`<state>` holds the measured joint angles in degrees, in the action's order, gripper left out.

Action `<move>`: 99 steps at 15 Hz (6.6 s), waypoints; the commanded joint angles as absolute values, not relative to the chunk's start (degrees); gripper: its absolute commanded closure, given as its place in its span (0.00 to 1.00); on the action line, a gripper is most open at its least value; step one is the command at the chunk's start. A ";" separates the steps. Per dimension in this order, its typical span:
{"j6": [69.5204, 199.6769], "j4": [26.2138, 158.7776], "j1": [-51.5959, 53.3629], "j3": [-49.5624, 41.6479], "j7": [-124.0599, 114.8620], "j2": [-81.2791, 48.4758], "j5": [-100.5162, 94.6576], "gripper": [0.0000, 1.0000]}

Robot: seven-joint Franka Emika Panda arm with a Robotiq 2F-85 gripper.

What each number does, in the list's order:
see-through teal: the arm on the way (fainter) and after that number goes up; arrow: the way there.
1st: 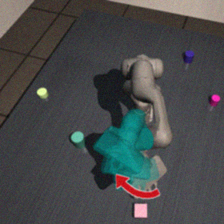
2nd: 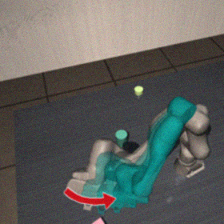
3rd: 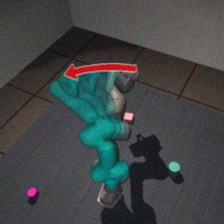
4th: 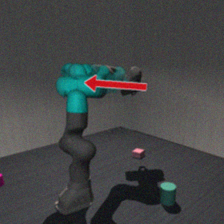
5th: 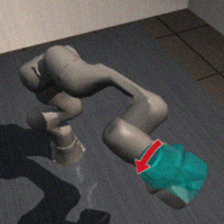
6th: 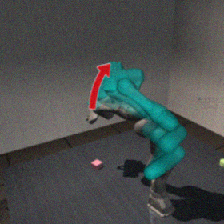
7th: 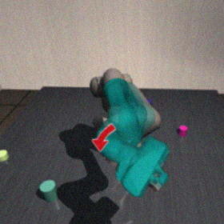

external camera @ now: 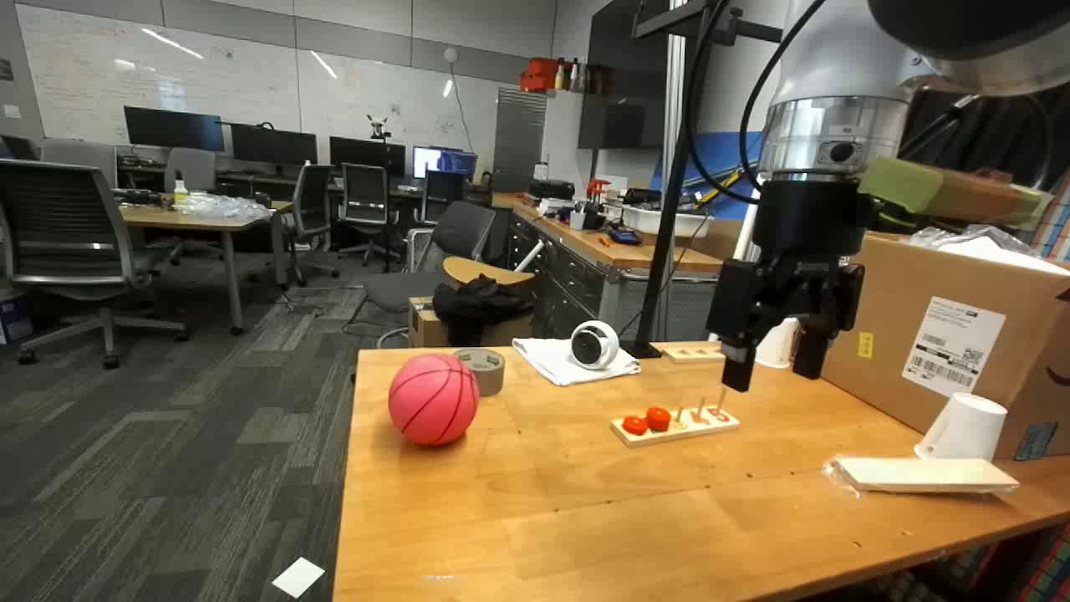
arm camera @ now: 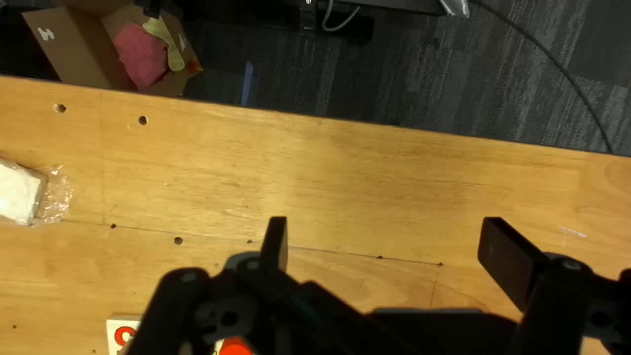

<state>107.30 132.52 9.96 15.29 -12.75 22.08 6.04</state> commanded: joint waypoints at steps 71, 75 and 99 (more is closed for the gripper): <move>123.92 110.03 9.50 10.42 49.49 -7.80 -0.81 0.00; 125.36 112.36 9.42 10.54 50.82 -7.45 -0.21 0.00; 134.52 110.26 6.02 8.61 71.82 -17.28 -13.28 0.00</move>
<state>131.87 111.30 6.26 8.86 71.23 -15.65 -11.42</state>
